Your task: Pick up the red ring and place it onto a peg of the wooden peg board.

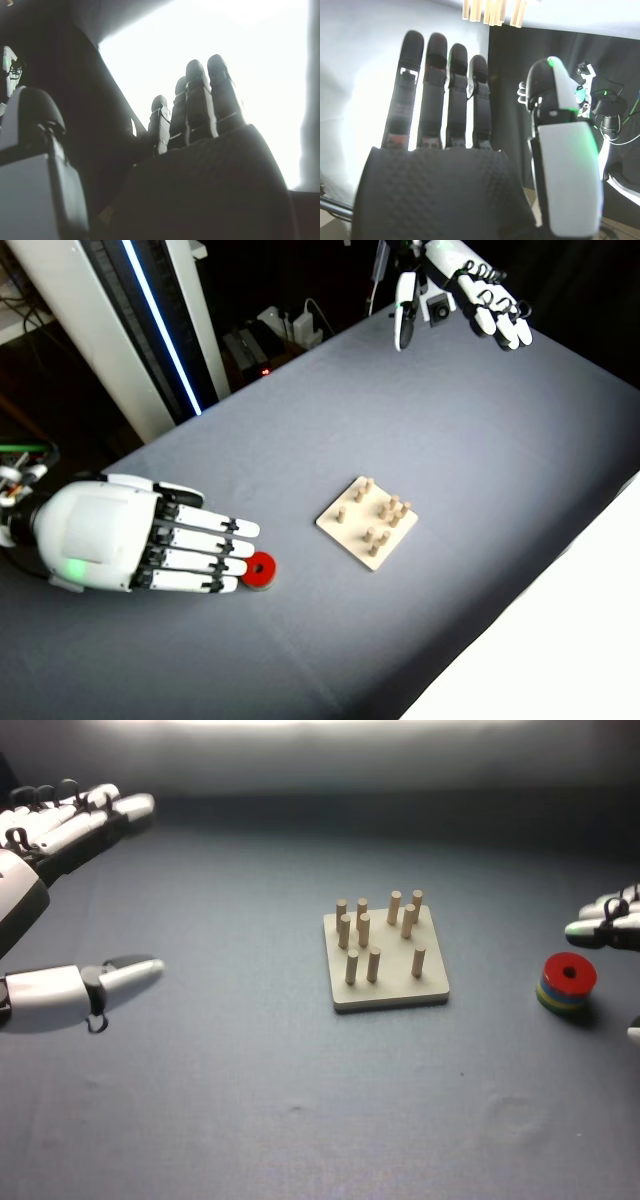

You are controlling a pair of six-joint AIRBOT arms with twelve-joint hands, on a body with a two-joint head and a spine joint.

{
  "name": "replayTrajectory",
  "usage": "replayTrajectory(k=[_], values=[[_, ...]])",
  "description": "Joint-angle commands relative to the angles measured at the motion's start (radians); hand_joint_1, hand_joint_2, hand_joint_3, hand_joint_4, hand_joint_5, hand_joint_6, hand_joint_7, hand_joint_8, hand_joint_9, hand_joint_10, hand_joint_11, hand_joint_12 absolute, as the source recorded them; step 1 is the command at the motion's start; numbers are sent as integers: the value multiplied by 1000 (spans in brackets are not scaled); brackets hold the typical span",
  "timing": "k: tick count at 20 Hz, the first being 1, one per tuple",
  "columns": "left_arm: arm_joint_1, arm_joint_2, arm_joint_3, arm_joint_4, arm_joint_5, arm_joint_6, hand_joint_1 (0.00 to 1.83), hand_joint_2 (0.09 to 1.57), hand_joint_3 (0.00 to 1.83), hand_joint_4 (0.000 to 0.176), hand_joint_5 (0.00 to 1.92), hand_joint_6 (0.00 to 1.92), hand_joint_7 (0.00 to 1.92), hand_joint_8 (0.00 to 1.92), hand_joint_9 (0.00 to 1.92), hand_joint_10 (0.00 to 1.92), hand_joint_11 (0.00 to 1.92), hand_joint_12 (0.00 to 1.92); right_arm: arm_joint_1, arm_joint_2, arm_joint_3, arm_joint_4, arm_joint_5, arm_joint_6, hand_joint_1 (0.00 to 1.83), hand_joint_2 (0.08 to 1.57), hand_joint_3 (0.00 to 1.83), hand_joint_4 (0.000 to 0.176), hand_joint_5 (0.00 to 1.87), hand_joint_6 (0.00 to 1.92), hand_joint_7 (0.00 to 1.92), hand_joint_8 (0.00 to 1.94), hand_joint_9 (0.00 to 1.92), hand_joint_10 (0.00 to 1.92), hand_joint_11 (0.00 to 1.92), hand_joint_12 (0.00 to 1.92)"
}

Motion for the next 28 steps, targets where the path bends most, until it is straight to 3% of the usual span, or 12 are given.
replayTrajectory(k=[1,3,4,8,9,11,14,17,20,22,24,28], values=[[-9,0,4,1,-122,-4,574,1055,6,28,258,3,95,2,70,11,0,502,9,5,6,22,114,5,966,1132,6,0,416,3,286,3,225,7,0,533],[-9,0,4,1,-122,-4,587,1051,0,18,255,2,92,1,67,6,0,484,14,5,10,20,108,5,941,1132,1,11,414,1,290,3,226,3,0,520],[-9,0,5,1,-121,-4,600,1051,0,3,258,1,95,0,64,3,0,446,25,5,15,14,95,5,932,1132,1,0,403,0,282,1,229,3,0,536],[-7,-6,8,1,-118,-6,611,1054,0,0,277,3,112,3,85,5,0,518,155,-34,76,-95,-93,5,934,1046,0,88,390,1,281,2,259,6,0,625],[-7,-6,9,2,-118,-9,618,1053,0,0,271,0,104,2,77,1,0,483,182,-45,91,-119,-136,5,930,1036,0,101,385,0,269,2,231,6,0,552],[-7,-6,9,3,-120,-9,636,1059,0,0,274,1,94,0,59,1,0,439,229,-72,120,-167,-227,5,988,1002,0,76,401,2,275,2,217,1,0,423],[-7,-10,10,8,-120,-10,657,1060,0,0,273,0,92,1,64,3,0,435,261,-105,159,-199,-318,5,1110,963,0,41,431,2,316,5,290,11,36,630],[-7,-13,11,10,-117,-13,625,1052,0,0,297,1,87,1,69,8,0,515,294,-131,189,-231,-387,5,1056,982,1,33,463,1,394,1,353,3,49,686],[-6,-18,12,18,-111,-19,645,1053,1,17,277,0,65,2,49,0,0,405,300,-146,205,-230,-400,5,1113,1013,1,60,542,2,494,2,486,6,246,824],[-6,-19,12,19,-109,-20,644,1054,1,29,276,0,76,2,57,2,0,436,305,-152,211,-230,-407,5,1120,1030,1,43,616,4,549,2,555,9,287,927],[-6,-19,12,19,-109,-20,654,1049,0,30,281,1,86,2,68,4,0,468,307,-153,214,-230,-411,5,1147,1033,0,0,706,13,609,9,671,29,361,1087],[-6,-20,12,20,-111,-21,635,1044,0,4,287,2,75,0,62,2,0,482,311,-153,216,-230,-415,5,1223,1032,3,0,808,12,721,7,847,39,483,1131]])
